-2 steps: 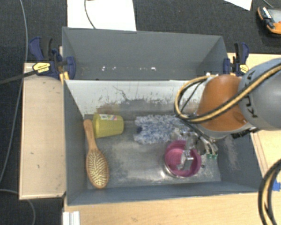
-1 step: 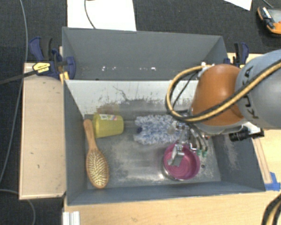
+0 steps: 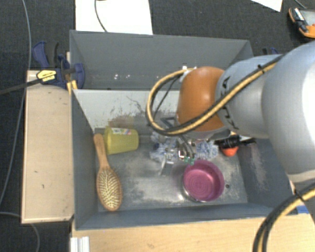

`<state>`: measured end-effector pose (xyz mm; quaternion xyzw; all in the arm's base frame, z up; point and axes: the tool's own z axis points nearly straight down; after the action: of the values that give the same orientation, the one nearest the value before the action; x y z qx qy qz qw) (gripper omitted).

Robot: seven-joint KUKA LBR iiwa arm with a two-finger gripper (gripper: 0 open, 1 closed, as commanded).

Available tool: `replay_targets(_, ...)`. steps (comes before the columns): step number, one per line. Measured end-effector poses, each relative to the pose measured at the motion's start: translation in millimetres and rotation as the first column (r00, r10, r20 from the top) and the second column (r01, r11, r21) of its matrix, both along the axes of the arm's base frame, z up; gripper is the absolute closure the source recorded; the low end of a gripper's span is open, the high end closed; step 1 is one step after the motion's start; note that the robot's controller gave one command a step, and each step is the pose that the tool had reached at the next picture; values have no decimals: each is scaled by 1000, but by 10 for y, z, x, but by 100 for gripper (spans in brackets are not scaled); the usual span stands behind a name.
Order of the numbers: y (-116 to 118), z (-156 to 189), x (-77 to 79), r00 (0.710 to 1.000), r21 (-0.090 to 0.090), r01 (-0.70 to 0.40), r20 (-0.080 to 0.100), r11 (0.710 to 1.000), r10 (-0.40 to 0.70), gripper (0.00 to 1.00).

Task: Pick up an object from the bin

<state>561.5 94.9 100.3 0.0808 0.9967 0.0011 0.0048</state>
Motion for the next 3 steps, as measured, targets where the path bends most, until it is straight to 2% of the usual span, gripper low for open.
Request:
replay_targets(1, -475, -292, 270, 999, 0, 45, 21, 999, -45, 0)
replay_targets(2, -558, -282, 186, 998, 4, 62, 12, 998, -63, 100)
replay_targets(3, -557, -282, 187, 998, 4, 62, 12, 998, -62, 100)
